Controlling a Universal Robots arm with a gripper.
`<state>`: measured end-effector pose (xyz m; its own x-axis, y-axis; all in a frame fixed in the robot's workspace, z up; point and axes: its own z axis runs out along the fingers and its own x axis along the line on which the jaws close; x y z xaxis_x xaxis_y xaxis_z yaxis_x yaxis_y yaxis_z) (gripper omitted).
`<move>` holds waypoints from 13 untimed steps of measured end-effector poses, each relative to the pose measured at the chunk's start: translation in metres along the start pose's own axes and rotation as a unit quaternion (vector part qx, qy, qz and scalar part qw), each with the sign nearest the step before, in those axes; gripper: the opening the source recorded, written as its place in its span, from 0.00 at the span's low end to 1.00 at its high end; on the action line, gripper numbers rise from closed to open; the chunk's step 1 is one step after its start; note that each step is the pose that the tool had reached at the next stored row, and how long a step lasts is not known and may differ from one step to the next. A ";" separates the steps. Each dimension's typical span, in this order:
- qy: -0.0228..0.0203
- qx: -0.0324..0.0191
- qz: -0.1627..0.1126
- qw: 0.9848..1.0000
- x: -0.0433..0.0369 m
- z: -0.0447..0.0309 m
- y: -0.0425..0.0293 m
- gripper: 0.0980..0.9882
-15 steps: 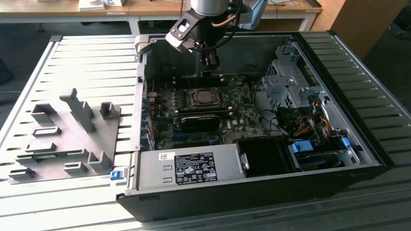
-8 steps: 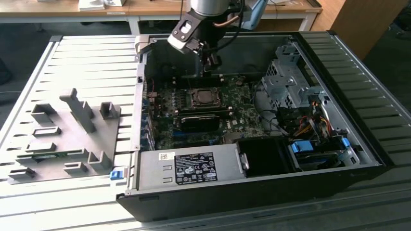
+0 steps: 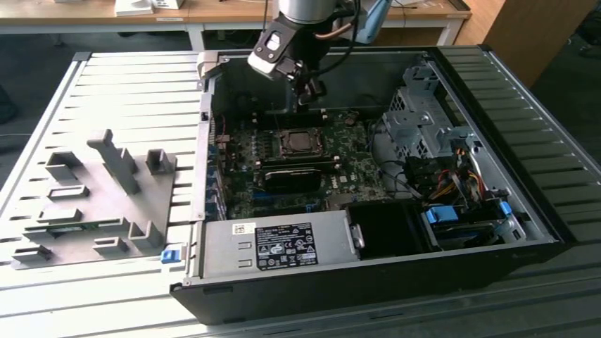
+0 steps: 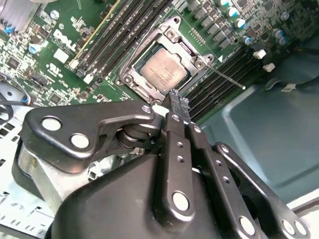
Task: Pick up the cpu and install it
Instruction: 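Install the first cpu locking lever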
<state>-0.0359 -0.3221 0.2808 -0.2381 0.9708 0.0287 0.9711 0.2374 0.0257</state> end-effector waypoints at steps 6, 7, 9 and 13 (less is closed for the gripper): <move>0.001 0.001 -0.030 1.000 0.0000 0.0000 0.0000 0.01; 0.001 0.001 -0.035 0.999 0.0000 0.0000 0.0000 0.01; 0.001 0.001 -0.045 0.999 0.0000 0.0000 0.0000 0.01; 0.002 0.002 -0.062 0.998 0.0000 0.0000 0.0000 0.01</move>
<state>-0.0359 -0.3221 0.2808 -0.3566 0.9338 0.0286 0.9342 0.3559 0.0257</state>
